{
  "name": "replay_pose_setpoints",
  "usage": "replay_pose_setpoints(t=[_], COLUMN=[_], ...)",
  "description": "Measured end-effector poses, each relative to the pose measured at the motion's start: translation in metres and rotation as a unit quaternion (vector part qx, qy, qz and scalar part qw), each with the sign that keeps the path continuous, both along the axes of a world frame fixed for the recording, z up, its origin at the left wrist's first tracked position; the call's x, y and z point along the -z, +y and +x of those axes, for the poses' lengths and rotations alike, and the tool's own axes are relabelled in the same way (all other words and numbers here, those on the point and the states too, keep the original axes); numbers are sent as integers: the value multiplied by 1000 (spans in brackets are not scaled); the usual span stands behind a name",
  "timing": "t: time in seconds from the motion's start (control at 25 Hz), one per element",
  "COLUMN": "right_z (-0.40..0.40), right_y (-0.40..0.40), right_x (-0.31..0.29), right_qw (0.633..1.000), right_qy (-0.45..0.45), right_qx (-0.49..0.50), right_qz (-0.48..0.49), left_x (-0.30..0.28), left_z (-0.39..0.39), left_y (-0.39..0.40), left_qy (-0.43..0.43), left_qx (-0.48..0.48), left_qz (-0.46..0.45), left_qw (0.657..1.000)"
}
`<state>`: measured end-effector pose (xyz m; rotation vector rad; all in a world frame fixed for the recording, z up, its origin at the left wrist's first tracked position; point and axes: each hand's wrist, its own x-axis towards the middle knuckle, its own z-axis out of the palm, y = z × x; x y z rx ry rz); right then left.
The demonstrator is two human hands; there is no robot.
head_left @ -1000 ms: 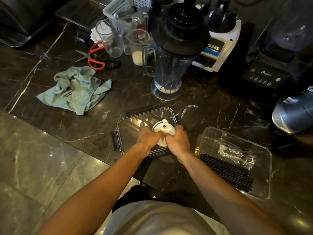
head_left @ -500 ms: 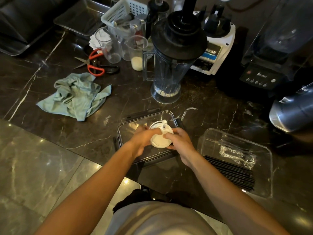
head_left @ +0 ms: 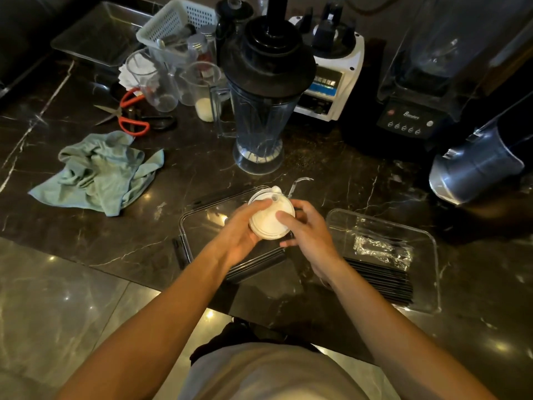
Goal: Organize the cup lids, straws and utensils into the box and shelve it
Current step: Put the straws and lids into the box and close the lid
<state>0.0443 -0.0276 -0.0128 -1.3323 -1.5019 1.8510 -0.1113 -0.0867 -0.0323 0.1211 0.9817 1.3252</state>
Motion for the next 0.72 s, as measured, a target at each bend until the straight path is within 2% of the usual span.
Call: replay_pose_setpoints(t=[0.16,0.4,0.72], right_z=[23,75,140], right_y=[2,13,33], right_x=[-3,-10,-26], right_qw=[999,995,992], right_qy=[28,45,62], right_qx=[34,83,109], right_qz=[2,19,30], left_x=[-4,-14,-31], left_z=[28,68,129], left_y=[11,31,57], left_qy=[1,110,88], left_qx=[-2,71,91], left_qz=[21,36,18], left_qw=[1000,991,992])
